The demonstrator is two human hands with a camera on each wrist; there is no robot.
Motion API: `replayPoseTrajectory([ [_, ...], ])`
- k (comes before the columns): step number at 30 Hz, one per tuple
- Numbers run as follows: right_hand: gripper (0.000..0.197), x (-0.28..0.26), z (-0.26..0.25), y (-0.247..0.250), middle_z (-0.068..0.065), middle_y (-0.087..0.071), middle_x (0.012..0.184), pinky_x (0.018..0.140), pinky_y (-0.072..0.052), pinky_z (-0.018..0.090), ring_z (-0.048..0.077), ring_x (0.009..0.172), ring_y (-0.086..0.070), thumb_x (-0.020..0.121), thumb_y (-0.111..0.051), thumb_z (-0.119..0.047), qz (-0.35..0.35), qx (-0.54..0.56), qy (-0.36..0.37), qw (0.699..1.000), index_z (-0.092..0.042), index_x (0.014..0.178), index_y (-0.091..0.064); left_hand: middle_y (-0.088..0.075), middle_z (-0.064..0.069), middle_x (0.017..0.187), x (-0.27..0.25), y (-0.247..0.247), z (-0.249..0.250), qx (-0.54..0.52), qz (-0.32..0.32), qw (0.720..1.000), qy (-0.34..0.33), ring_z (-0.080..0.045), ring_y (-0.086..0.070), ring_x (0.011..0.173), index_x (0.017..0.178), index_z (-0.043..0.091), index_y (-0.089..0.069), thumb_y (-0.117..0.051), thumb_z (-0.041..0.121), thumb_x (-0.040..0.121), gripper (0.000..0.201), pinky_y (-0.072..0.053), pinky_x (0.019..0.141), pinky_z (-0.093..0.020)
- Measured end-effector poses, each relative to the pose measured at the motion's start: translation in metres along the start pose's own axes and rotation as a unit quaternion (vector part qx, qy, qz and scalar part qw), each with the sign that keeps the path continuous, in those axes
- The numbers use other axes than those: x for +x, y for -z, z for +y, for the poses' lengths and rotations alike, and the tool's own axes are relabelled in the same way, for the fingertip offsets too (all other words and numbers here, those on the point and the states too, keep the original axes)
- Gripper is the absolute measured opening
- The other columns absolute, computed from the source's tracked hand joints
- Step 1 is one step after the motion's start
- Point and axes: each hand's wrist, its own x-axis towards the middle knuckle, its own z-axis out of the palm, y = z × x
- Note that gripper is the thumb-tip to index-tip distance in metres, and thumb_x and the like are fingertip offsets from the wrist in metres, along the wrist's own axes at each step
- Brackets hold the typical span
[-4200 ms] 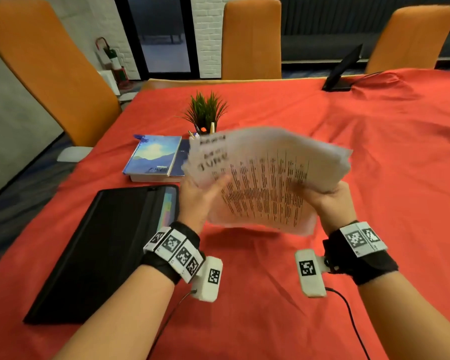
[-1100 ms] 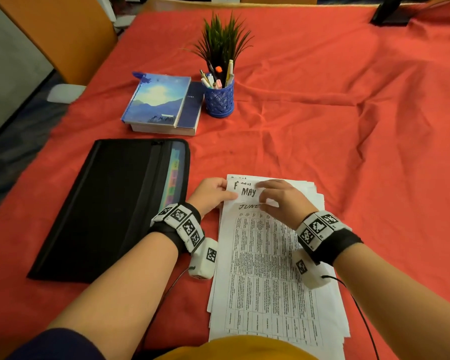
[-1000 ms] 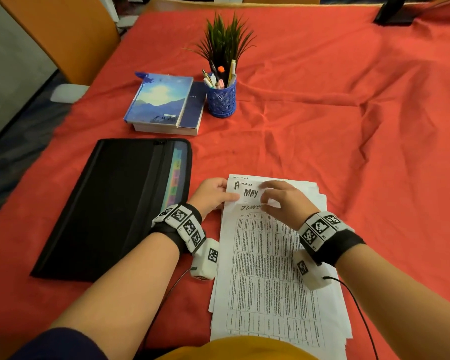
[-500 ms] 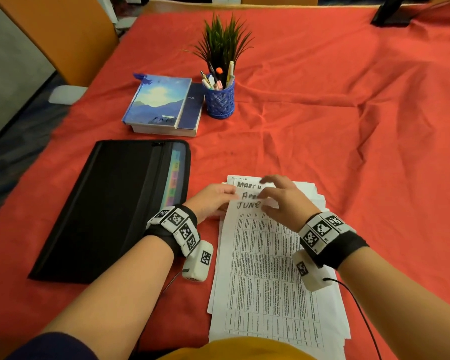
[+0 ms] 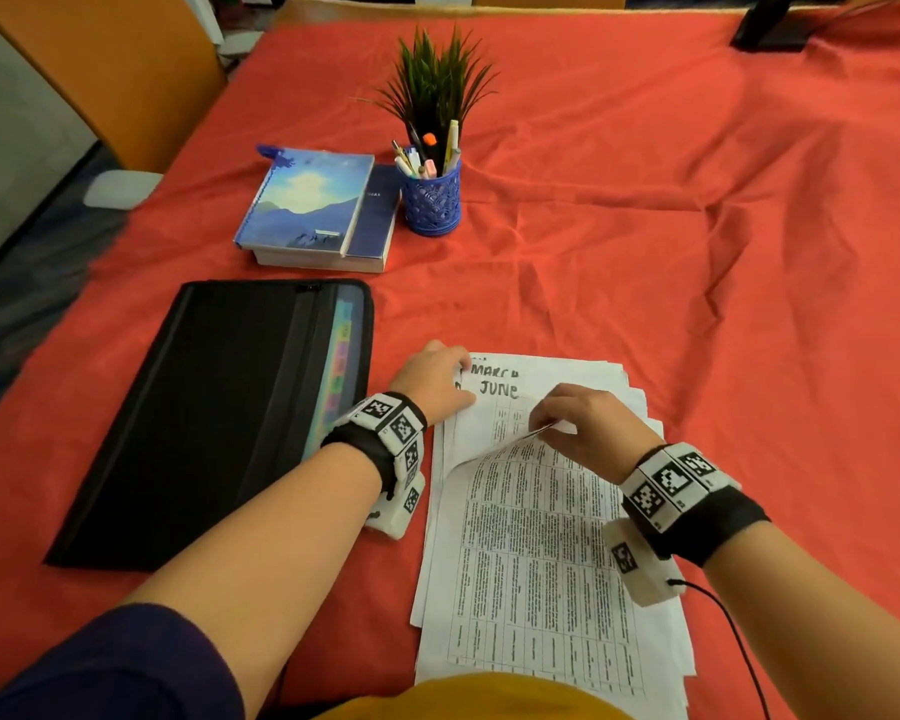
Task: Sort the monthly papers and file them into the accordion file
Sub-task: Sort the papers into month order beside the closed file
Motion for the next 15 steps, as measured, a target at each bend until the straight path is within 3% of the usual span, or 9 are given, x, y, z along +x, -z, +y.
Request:
replayPoseTrajectory([
  [4,0.014,0.001,0.0,-0.001,0.007,-0.064,0.086,0.073,-0.045,0.025,0.024,0.078,-0.062,0.072,-0.071,0.001,0.022,-0.002,-0.002,1.0,-0.008,0.083,-0.07,-0.047,0.001,0.103,-0.001,-0.004,-0.001,0.003,0.018,1.0,-0.013,-0.023,-0.048,0.103,0.086,0.021,-0.057,-0.063,0.016,0.081,0.009,-0.041,0.089,-0.033],
  [7,0.014,0.004,-0.001,-0.002,0.014,-0.065,0.098,0.082,-0.041,0.031,0.033,0.09,-0.062,0.07,-0.073,0.003,0.04,-0.015,-0.005,0.999,-0.004,0.082,-0.069,-0.051,0.0,0.099,-0.004,0.001,0.001,-0.048,0.059,0.997,-0.036,-0.019,-0.047,0.1,0.076,0.019,-0.055,-0.06,0.013,0.084,0.012,-0.036,0.084,-0.028],
  [10,0.02,0.01,-0.001,-0.001,0.017,-0.063,0.113,0.09,-0.04,0.041,0.038,0.105,-0.058,0.066,-0.075,0.004,0.053,-0.039,0.016,0.998,-0.005,0.083,-0.07,-0.058,0.001,0.089,-0.014,0.019,0.008,-0.181,-0.003,0.979,-0.088,-0.011,-0.053,0.086,0.073,0.018,-0.056,-0.066,0.006,0.081,0.018,-0.04,0.08,-0.027],
  [13,0.019,0.017,-0.003,0.0,0.012,-0.069,0.098,0.086,-0.049,0.047,0.033,0.095,-0.063,0.066,-0.073,0.001,0.04,-0.049,0.048,0.997,-0.007,0.083,-0.07,-0.062,0.003,0.08,-0.026,0.034,0.011,-0.311,-0.134,0.935,-0.104,-0.007,-0.057,0.08,0.074,0.015,-0.06,-0.061,-0.007,0.081,0.023,-0.047,0.079,-0.021],
  [15,0.014,0.017,-0.008,0.0,0.004,-0.07,0.083,0.079,-0.052,0.045,0.026,0.078,-0.065,0.071,-0.067,-0.006,0.039,-0.054,0.056,0.996,-0.009,0.084,-0.07,-0.064,0.0,0.083,-0.026,0.035,0.005,-0.315,-0.099,0.942,-0.066,-0.01,-0.057,0.082,0.077,0.013,-0.062,-0.053,-0.009,0.082,0.024,-0.047,0.076,-0.021],
])
